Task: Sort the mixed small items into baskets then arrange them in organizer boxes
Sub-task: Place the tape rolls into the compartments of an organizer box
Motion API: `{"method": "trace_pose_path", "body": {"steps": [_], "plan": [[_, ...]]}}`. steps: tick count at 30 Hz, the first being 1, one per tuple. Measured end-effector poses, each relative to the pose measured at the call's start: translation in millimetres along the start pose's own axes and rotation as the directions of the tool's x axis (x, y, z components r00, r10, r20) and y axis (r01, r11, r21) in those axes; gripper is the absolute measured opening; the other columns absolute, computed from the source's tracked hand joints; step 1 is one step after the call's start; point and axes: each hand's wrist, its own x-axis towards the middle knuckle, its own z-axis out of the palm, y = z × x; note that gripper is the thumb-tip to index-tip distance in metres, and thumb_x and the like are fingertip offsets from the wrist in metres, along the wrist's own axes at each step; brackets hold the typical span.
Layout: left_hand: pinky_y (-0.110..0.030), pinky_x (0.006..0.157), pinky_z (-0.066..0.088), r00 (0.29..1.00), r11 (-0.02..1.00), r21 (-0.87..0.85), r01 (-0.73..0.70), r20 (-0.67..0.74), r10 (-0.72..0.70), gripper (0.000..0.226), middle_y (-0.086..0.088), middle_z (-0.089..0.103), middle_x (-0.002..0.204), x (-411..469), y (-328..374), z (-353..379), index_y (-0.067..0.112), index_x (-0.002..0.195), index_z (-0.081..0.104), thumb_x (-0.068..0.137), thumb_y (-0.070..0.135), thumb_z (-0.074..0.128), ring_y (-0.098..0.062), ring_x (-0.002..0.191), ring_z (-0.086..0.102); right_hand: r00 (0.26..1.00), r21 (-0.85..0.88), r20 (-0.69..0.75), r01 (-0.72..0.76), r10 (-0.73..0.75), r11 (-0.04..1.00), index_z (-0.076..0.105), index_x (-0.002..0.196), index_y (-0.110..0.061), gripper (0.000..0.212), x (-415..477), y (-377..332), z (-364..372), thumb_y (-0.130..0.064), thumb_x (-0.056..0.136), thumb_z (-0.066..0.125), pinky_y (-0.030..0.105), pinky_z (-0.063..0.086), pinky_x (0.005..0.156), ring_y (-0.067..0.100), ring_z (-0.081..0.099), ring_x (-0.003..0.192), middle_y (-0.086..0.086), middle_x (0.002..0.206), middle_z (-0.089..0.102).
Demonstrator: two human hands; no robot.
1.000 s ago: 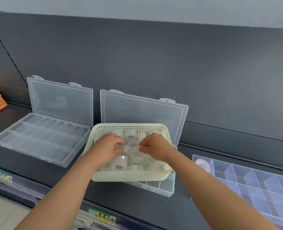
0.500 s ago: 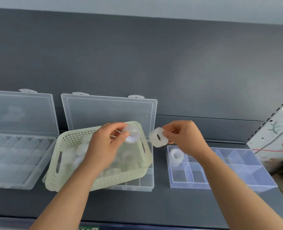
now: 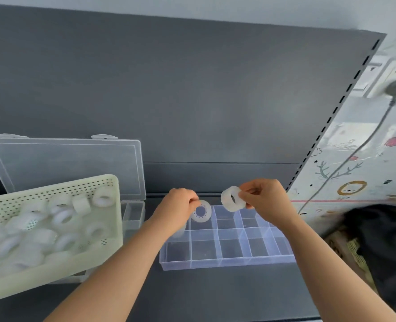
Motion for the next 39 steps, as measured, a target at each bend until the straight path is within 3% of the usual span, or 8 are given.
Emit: {"method": "trace_pose_path", "body": {"steps": [3, 6, 17, 23, 28, 31, 34, 39], "plan": [[-0.038, 0.079, 0.049, 0.997, 0.994, 0.103, -0.026, 0.078, 0.018, 0.022, -0.006, 0.061, 0.096, 7.2, -0.3, 12.6, 0.011, 0.094, 0.074, 0.093, 0.022, 0.055, -0.023, 0.080, 0.060, 0.999, -0.002, 0.031, 0.022, -0.022, 1.000, 0.073, 0.091, -0.011, 0.009, 7.1, 9.4, -3.2, -0.008, 0.084, 0.067, 0.009, 0.047, 0.048, 0.013, 0.067, 0.061, 0.002, 0.079, 0.071], [-0.036, 0.076, 0.050, 0.995, 0.988, 0.154, -0.030, 0.103, 0.014, 0.021, -0.001, 0.053, 0.098, 6.3, -0.7, 23.1, 0.013, 0.092, 0.075, 0.092, 0.025, 0.058, -0.021, 0.079, 0.059, 0.997, -0.016, 0.059, 0.049, -0.048, 0.999, 0.073, 0.087, -0.013, 0.010, 14.0, 15.0, -3.9, -0.008, 0.084, 0.066, 0.011, 0.049, 0.050, 0.016, 0.067, 0.061, 0.002, 0.077, 0.071], [-0.027, 0.072, 0.045, 0.989, 0.999, 0.031, 0.034, -0.142, -0.029, 0.012, 0.008, 0.052, 0.095, -4.1, -12.7, 22.5, 0.013, 0.087, 0.072, 0.086, 0.024, 0.067, -0.013, 0.079, 0.057, 0.974, -0.079, 0.194, 0.134, -0.117, 0.988, 0.074, 0.081, -0.016, 0.012, 24.7, 20.7, 21.2, -0.008, 0.082, 0.066, 0.033, 0.059, 0.063, 0.014, 0.064, 0.055, 0.002, 0.073, 0.072], [-0.020, 0.092, 0.035, 0.962, 0.987, 0.046, 0.157, -0.233, -0.142, 0.034, 0.000, 0.055, 0.122, -32.0, -39.8, 12.0, 0.012, 0.122, 0.061, 0.090, 0.024, 0.062, -0.016, 0.114, 0.050, 0.946, -0.191, 0.280, 0.224, -0.165, 0.956, 0.073, 0.081, -0.016, 0.011, 29.8, 11.0, 65.9, -0.009, 0.079, 0.064, 0.033, 0.058, 0.067, 0.020, 0.066, 0.070, -0.001, 0.075, 0.071], [-0.021, 0.094, 0.037, 0.961, 0.982, 0.006, 0.191, -0.203, -0.186, 0.038, -0.001, 0.051, 0.130, -39.5, -42.4, 16.8, 0.011, 0.130, 0.055, 0.093, 0.020, 0.057, -0.017, 0.114, 0.053, 0.923, -0.414, 0.357, 0.295, -0.145, 0.861, 0.071, 0.083, -0.006, 0.015, 34.5, 11.3, 90.0, -0.012, 0.077, 0.059, 0.042, 0.059, 0.070, 0.035, 0.065, 0.083, 0.015, 0.085, 0.071], [-0.022, 0.095, 0.038, 0.957, 0.978, 0.010, 0.209, -0.209, -0.202, 0.038, -0.001, 0.048, 0.133, -40.4, -41.1, 19.1, 0.011, 0.132, 0.053, 0.095, 0.020, 0.054, -0.017, 0.115, 0.051, 0.905, -0.466, 0.406, 0.323, -0.126, 0.824, 0.071, 0.080, -0.007, 0.017, 35.3, 11.0, 92.4, -0.015, 0.081, 0.055, 0.038, 0.057, 0.067, 0.035, 0.064, 0.073, 0.014, 0.081, 0.069], [-0.022, 0.098, 0.037, 0.955, 0.975, 0.024, 0.220, -0.209, -0.210, 0.040, 0.000, 0.047, 0.136, -39.9, -35.2, 17.4, 0.013, 0.135, 0.049, 0.097, 0.024, 0.051, -0.016, 0.120, 0.048, 0.899, -0.481, 0.382, 0.390, -0.212, 0.786, 0.056, 0.062, -0.005, 0.023, 30.6, 9.3, 86.2, -0.013, 0.083, 0.052, 0.031, 0.041, 0.052, 0.024, 0.038, 0.054, 0.009, 0.065, 0.050], [-0.024, 0.102, 0.035, 0.939, 0.985, 0.066, 0.158, -0.317, -0.129, 0.041, 0.002, 0.048, 0.136, -54.4, -20.2, -12.6, 0.015, 0.135, 0.050, 0.097, 0.029, 0.048, -0.016, 0.123, 0.045, 0.855, -0.370, 0.308, 0.512, -0.418, 0.775, 0.072, 0.093, -0.009, 0.018, 14.6, -18.0, 77.3, -0.021, 0.089, 0.059, 0.035, 0.054, 0.070, 0.026, 0.064, 0.078, 0.007, 0.093, 0.069]]}}
